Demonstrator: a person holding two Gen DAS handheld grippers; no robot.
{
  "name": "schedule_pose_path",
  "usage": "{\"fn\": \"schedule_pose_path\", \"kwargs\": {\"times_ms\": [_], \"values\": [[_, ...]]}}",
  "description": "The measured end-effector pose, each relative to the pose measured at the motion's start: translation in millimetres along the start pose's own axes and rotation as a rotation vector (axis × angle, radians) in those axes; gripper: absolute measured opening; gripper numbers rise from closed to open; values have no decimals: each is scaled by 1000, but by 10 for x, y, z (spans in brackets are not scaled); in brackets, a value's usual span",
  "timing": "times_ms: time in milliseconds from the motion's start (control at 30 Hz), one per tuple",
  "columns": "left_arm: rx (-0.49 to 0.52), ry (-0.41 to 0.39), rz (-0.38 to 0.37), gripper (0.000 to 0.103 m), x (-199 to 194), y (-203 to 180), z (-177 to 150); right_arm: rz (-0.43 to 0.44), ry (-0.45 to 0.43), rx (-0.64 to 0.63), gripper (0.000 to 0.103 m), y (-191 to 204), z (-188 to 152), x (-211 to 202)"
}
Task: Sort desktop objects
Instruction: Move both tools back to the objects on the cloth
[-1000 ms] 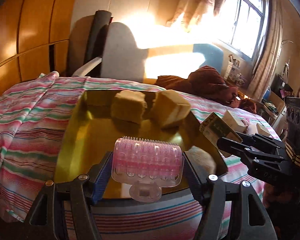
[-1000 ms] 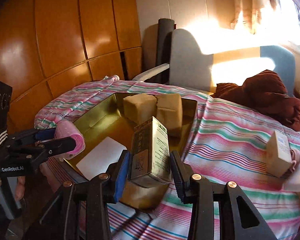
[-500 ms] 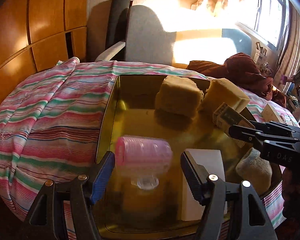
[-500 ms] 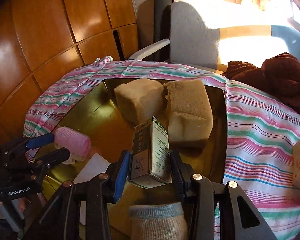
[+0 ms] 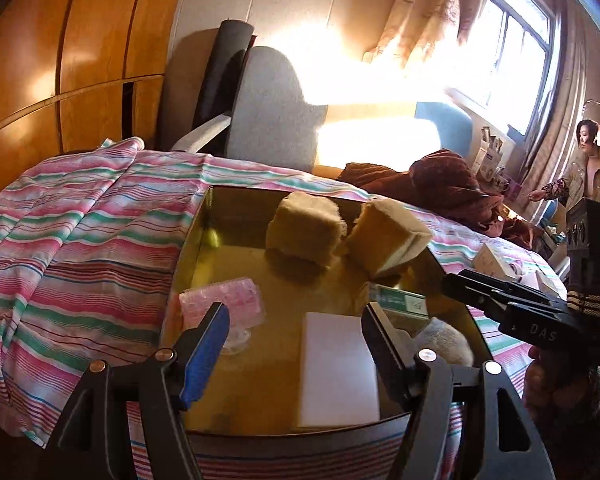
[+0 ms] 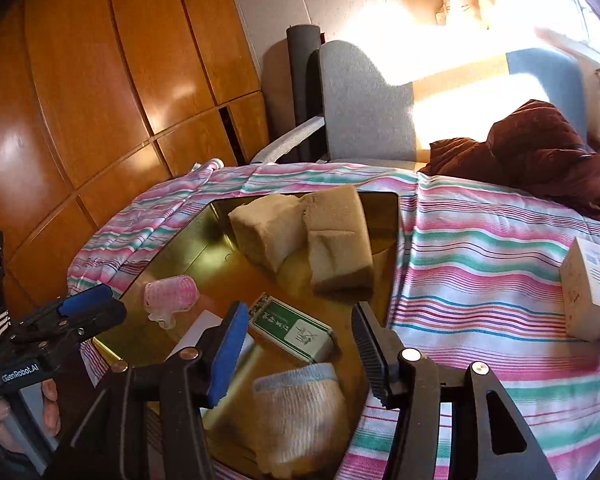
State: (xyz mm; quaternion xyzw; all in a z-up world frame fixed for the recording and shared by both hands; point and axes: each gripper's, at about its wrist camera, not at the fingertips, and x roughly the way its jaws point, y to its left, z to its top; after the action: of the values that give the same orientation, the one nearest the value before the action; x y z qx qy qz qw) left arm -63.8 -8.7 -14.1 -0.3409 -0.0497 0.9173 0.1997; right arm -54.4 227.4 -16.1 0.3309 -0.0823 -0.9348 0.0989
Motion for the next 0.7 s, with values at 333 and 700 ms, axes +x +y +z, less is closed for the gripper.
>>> {"fn": "schedule_pose_path", "kwargs": {"times_ms": [333, 700], "values": [[122, 69, -217, 70, 129, -978, -23, -212, -62, 154, 64, -916, -483, -678], [404, 148, -359, 70, 477, -2543, -209, -455, -145, 417, 64, -2148, -1101, -1479]]}}
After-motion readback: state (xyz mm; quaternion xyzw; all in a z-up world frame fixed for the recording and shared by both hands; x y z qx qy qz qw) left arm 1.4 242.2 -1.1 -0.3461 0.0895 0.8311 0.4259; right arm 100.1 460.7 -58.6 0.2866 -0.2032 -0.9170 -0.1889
